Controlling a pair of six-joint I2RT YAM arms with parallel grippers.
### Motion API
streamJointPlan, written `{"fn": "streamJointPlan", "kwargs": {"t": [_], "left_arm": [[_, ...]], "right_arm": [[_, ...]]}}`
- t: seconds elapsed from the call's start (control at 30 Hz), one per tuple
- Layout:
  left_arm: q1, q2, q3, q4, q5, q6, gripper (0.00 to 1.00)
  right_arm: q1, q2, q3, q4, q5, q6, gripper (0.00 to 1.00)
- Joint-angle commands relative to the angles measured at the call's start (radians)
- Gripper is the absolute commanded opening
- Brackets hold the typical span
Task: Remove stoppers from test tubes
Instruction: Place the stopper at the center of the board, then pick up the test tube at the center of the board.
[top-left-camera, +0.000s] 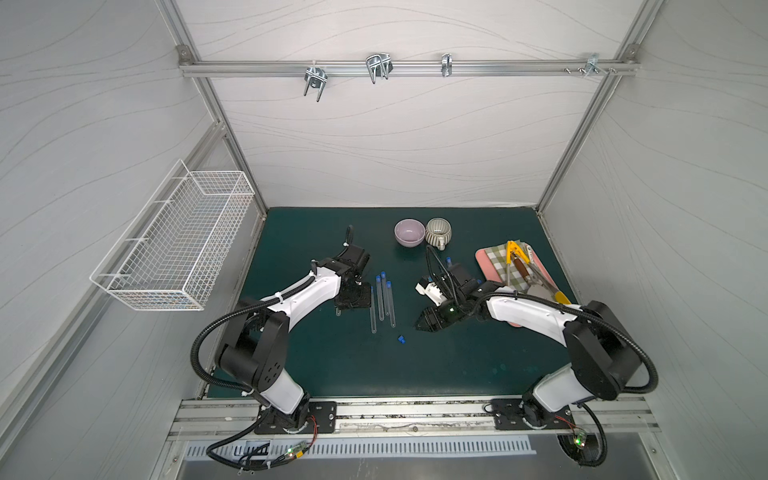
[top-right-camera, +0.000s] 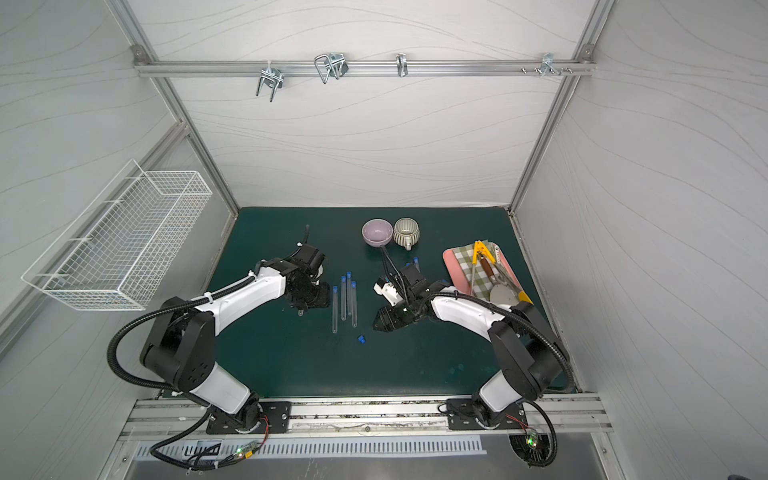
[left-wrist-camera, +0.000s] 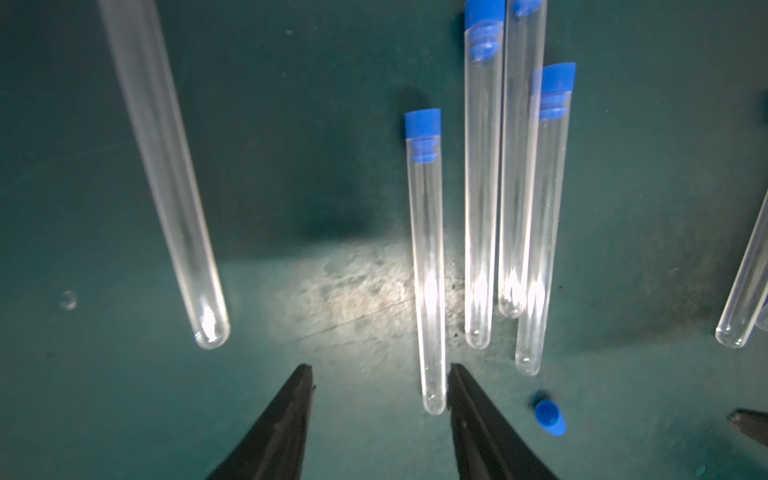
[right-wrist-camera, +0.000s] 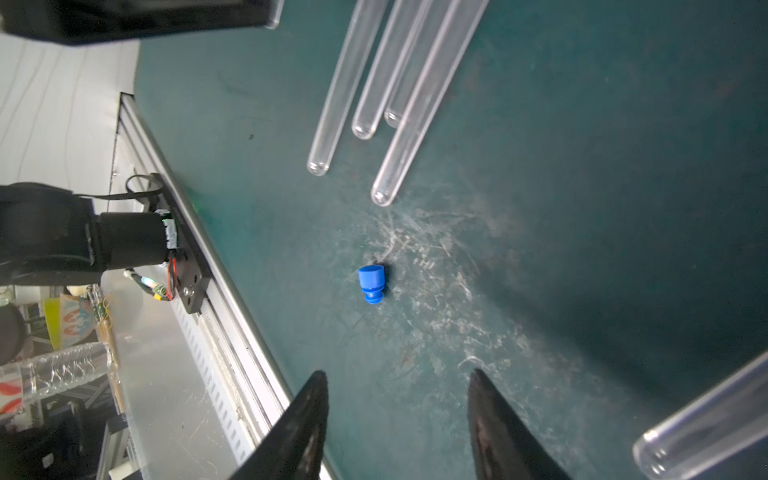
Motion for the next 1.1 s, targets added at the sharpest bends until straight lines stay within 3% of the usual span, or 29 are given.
{"fn": "streamJointPlan", "kwargs": {"t": [0.0,0.57,1.07], "left_arm": [[-0.007,0.043,0.048,0.047,0.001,-0.039,0.54],[-0.059,0.213,0.111,0.066,-0.075,-0.049,0.52],[-0.098,0.283,0.119,0.042,-0.125,-0.043,0.41]], "right_arm": [[-0.026,-0.031,-0.026,0.022,-0.06,-0.017,0.58],[-0.136,-0.055,-0.049,0.027,-0.136,-0.037,0.65],[-0.244,-0.128,-0.02,-0.044,-0.163,-0.082,0.66]]}}
